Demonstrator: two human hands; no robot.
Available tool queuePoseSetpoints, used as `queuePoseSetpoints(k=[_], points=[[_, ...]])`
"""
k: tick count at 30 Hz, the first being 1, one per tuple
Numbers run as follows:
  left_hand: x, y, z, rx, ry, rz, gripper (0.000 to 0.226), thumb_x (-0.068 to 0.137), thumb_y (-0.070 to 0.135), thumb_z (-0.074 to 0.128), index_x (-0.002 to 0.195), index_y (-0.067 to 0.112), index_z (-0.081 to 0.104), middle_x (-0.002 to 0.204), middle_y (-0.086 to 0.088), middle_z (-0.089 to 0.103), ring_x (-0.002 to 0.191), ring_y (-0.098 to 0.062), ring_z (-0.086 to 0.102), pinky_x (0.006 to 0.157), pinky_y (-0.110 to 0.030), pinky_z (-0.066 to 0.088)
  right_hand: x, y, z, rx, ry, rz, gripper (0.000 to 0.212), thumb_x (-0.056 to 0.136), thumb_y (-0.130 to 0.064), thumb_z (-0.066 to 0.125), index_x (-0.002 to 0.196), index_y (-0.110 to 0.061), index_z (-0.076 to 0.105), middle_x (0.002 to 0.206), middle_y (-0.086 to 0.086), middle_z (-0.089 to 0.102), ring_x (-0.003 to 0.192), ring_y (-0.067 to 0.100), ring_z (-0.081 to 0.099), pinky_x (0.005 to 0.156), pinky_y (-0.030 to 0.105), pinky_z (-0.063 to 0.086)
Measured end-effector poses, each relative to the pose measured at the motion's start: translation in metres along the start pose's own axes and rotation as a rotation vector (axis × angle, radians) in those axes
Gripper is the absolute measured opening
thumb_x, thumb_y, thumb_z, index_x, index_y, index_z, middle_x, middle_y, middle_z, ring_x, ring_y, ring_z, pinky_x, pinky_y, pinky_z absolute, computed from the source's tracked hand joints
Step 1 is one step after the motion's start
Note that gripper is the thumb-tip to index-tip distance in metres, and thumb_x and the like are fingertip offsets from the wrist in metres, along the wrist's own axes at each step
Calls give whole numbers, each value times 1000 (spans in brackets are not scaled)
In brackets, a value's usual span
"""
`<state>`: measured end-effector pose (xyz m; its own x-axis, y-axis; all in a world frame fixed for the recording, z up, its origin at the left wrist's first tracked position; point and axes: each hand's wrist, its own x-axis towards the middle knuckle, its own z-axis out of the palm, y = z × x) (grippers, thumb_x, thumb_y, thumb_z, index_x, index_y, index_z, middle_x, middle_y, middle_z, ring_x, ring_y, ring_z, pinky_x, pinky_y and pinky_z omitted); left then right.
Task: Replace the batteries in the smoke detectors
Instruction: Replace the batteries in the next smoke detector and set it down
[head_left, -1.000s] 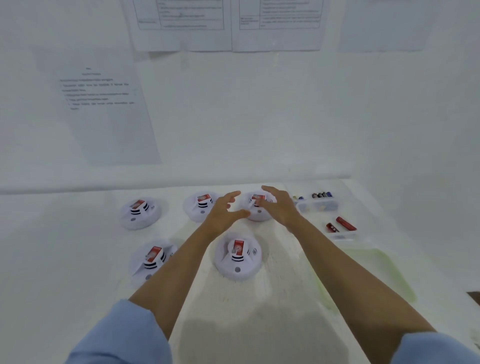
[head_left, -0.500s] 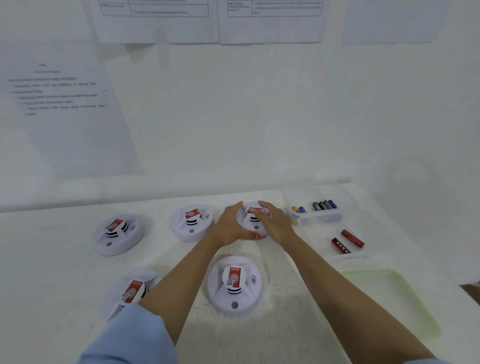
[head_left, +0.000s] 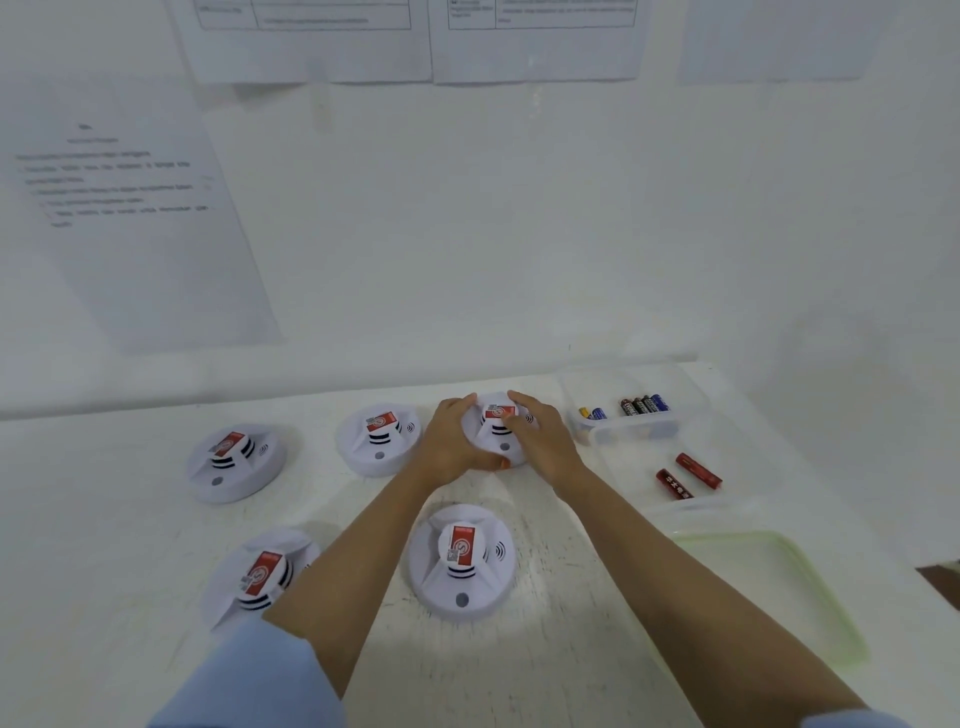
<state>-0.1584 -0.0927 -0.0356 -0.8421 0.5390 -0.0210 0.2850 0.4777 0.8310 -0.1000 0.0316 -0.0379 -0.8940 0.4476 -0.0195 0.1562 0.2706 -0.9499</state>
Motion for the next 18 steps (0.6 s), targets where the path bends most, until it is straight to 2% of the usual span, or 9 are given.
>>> queuePoseSetpoints(k=[2, 4, 6, 8, 10, 12, 14, 16, 18], points=[[8, 4, -3, -22, 43, 49, 109, 32, 50, 84, 127, 8, 49, 127, -8, 51, 118, -24, 49, 103, -41, 42, -1, -12, -4, 55, 4, -31, 43, 92, -28, 52, 134, -22, 46, 141, 5, 41, 126, 20, 44, 108, 38, 37], [15, 14, -3, -14, 49, 74, 92, 31, 51, 82, 109, 10, 57, 113, -9, 60, 107, -26, 55, 95, -42, 48, -2, -28, -13, 113, 27, -69, 42, 91, -26, 54, 133, -20, 47, 138, 7, 44, 124, 20, 46, 107, 40, 40], [23, 30, -2, 8, 69, 105, 83, 35, 50, 84, 104, 12, 58, 105, -9, 63, 103, -32, 57, 90, -48, 51, -6, -47, -29, 191, 52, -106, 41, 90, -19, 58, 130, -17, 50, 125, 2, 53, 116, 19, 52, 102, 41, 44], [18, 58, -3, 40, 96, 132, 94, 38, 52, 85, 117, 14, 52, 115, -9, 59, 114, -36, 51, 95, -50, 48, -11, -61, -48, 246, 70, -142, 42, 88, -14, 61, 129, -16, 51, 108, -7, 54, 107, 16, 53, 99, 40, 47], [9, 87, 5, 31, 93, 162, 101, 53, 40, 87, 138, 21, 36, 136, -9, 41, 128, -30, 37, 107, -43, 37, -14, -68, -68, 244, 92, -171, 45, 86, -15, 63, 129, -18, 50, 112, -5, 52, 109, 17, 52, 97, 39, 49], [9, 107, 16, 11, 90, 173, 107, 61, 27, 86, 145, 30, 20, 143, -10, 27, 132, -26, 30, 112, -41, 30, -16, -69, -88, 254, 106, -197, 48, 84, -18, 66, 129, -22, 50, 120, -2, 52, 111, 17, 53, 93, 35, 51], [8, 122, 29, 7, 57, 199, 110, 59, 28, 86, 144, 39, 17, 141, -11, 30, 130, -27, 34, 111, -45, 32, -17, -65, -108, 236, 104, -234, 49, 82, -20, 68, 128, -24, 51, 123, -4, 52, 110, 15, 53, 91, 31, 50], [14, 129, 44, -19, 27, 189, 114, 46, 40, 85, 140, 49, 21, 134, -10, 42, 123, -27, 45, 104, -48, 41, -18, -61, -129, 223, 58, -268, 48, 82, -21, 69, 126, -28, 51, 126, -5, 53, 112, 18, 55, 93, 35, 51], [14, 139, 56, -86, 1, 161, 113, 42, 36, 84, 139, 45, 26, 129, -5, 47, 119, -25, 50, 98, -44, 48, -17, -54, -152, 284, -22, -271, 44, 86, -19, 64, 126, -31, 50, 128, -6, 53, 109, 18, 58, 88, 36, 54]])
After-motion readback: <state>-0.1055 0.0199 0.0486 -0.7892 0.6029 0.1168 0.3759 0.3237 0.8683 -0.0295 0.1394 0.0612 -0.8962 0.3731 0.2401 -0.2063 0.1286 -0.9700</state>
